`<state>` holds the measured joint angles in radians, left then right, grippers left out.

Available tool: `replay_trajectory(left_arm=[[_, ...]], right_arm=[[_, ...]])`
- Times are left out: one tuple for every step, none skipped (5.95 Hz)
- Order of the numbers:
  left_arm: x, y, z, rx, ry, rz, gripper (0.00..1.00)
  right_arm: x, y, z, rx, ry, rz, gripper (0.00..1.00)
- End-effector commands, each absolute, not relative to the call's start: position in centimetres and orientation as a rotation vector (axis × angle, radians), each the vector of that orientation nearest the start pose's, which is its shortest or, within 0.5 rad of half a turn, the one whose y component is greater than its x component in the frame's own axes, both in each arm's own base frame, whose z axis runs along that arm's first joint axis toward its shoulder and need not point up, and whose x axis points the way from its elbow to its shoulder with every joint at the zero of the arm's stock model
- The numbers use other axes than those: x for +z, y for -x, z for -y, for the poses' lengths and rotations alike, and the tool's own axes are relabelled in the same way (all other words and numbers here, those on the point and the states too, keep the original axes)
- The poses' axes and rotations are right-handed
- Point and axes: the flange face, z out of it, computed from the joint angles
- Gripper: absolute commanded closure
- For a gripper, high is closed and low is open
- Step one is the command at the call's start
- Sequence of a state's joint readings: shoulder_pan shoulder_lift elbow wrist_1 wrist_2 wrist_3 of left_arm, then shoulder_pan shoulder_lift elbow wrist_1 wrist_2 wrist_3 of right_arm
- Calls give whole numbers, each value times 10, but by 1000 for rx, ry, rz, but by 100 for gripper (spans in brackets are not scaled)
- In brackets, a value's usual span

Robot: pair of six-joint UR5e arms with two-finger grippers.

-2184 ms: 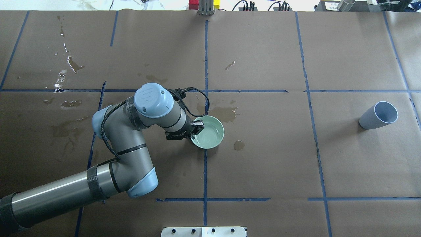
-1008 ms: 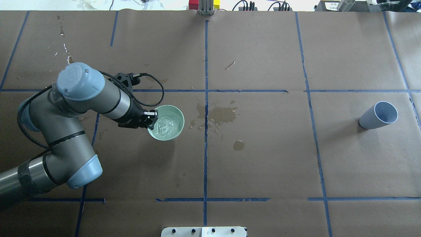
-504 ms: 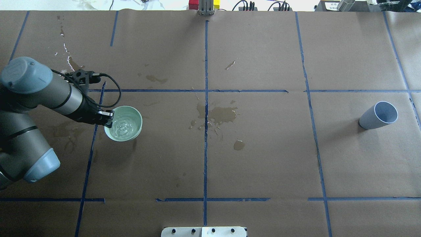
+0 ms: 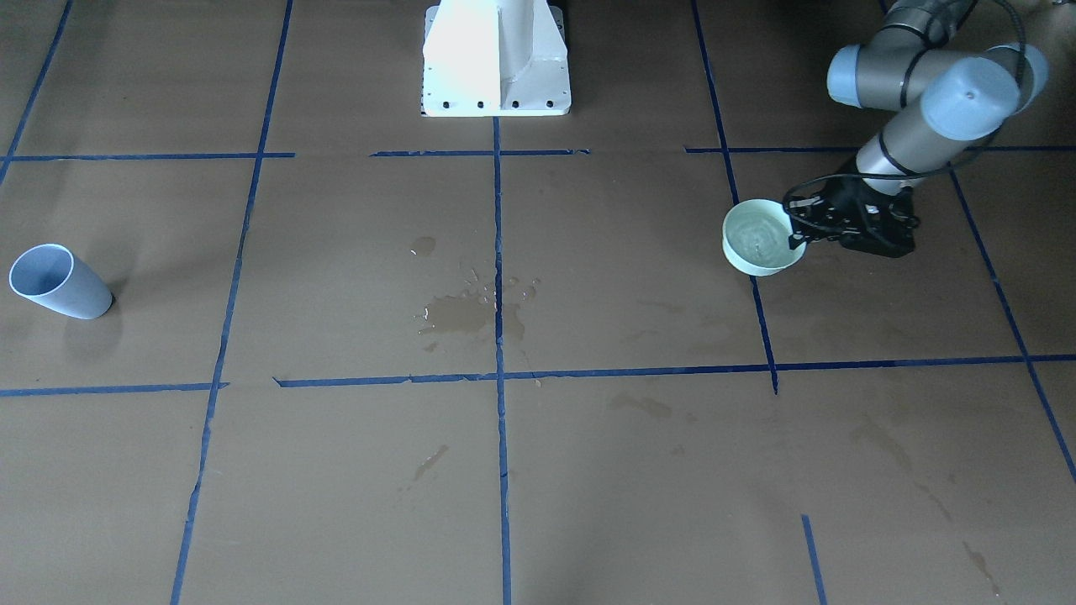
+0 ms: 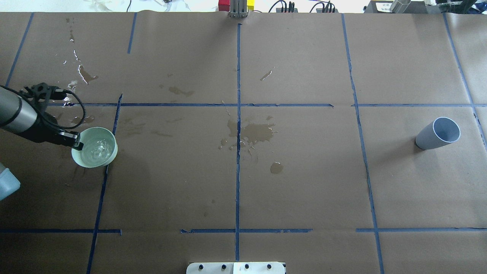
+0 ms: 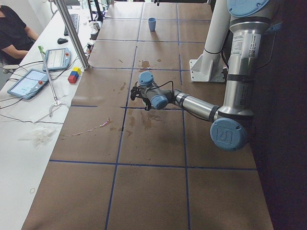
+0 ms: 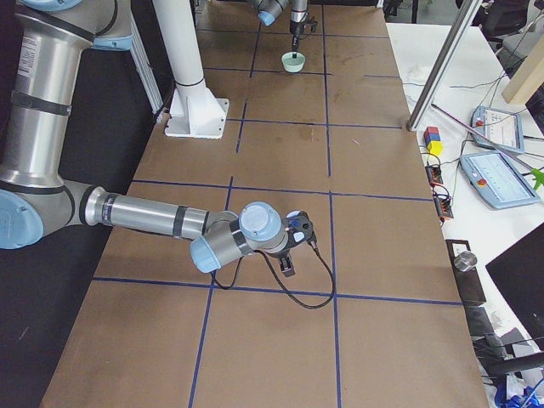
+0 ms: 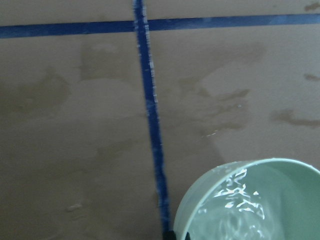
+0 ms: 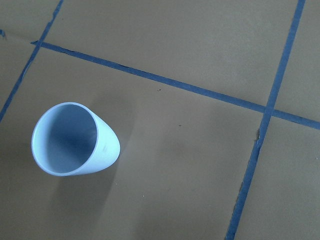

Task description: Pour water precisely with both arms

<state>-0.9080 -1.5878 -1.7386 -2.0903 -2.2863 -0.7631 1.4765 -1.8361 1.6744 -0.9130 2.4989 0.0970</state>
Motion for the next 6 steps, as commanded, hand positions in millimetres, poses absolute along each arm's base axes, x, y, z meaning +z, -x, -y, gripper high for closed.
replay_trajectory(left_arm=[[587,-191,460,240,-76,-938,100],[616,-175,464,249,-69,-918,100],[630,-171,464,234,-49,-909,100],[636,-171,464,228,-37,-906,100],[635,-172,467,220,-36,-906,94],[636,-173,467,220,-32,-904,87]], right_arm=[[641,-17,395,-226,-371,948,0],[641,-17,394,-223,-369,948,0],[641,-17,394,-223,-369,948,0],[641,-17,394,-225,-369,948,0],[639,-17,393,-225,-372,948,0],[639,-17,393,-226,-371,948,0]])
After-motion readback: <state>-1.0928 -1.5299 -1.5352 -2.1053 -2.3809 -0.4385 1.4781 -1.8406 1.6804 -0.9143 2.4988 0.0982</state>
